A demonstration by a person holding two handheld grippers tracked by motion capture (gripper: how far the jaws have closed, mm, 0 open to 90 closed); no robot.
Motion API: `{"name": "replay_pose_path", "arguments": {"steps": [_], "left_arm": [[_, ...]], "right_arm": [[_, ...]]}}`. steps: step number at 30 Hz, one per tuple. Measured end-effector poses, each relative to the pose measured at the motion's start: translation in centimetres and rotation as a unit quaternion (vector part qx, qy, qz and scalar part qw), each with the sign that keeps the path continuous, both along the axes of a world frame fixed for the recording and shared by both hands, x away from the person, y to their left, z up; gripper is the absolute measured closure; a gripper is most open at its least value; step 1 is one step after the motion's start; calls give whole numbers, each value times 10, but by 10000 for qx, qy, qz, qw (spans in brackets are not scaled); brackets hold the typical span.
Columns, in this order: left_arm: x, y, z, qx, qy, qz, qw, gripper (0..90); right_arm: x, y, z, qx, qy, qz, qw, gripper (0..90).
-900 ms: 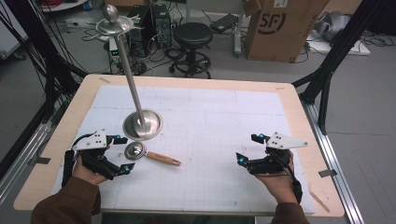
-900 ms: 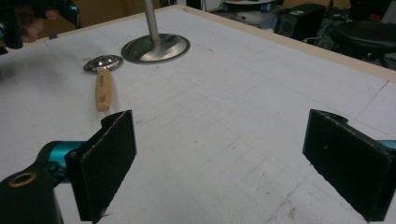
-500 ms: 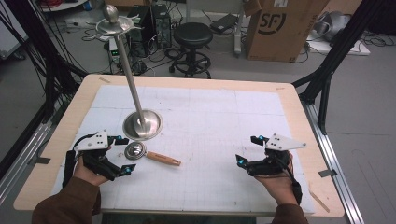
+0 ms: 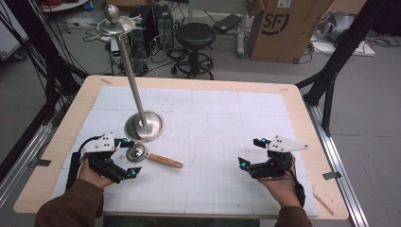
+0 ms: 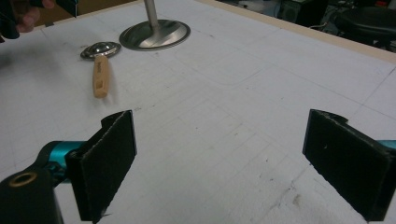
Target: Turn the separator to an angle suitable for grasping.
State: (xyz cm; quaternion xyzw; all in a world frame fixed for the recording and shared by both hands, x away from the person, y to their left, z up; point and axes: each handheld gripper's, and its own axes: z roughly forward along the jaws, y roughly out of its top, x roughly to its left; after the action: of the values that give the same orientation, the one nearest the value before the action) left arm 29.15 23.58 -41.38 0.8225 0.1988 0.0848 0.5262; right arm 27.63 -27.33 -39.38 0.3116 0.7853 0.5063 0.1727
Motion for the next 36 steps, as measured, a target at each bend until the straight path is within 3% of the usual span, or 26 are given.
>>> {"name": "replay_pose_path", "arguments": {"steps": [4, 8, 16, 29, 36], "left_arm": [[0, -5, -1, 53, 0, -58, 10000, 31], [0, -11, -3, 133, 20, -254, 9996, 126], [3, -16, -4, 181, 42, -247, 9995, 134], [15, -22, 2, 437, 65, -277, 9986, 131], [25, -30, 7, 960, 113, -251, 9950, 127]], "right_arm": [[0, 0, 0, -21, -14, -3, 10000, 86], [0, 0, -1, -13, -3, 3, 10000, 86], [0, -1, -2, -12, 20, -24, 10000, 86], [1, 0, -4, -42, 64, -25, 10000, 86], [3, 0, -5, -64, 87, -23, 9999, 86]]}}
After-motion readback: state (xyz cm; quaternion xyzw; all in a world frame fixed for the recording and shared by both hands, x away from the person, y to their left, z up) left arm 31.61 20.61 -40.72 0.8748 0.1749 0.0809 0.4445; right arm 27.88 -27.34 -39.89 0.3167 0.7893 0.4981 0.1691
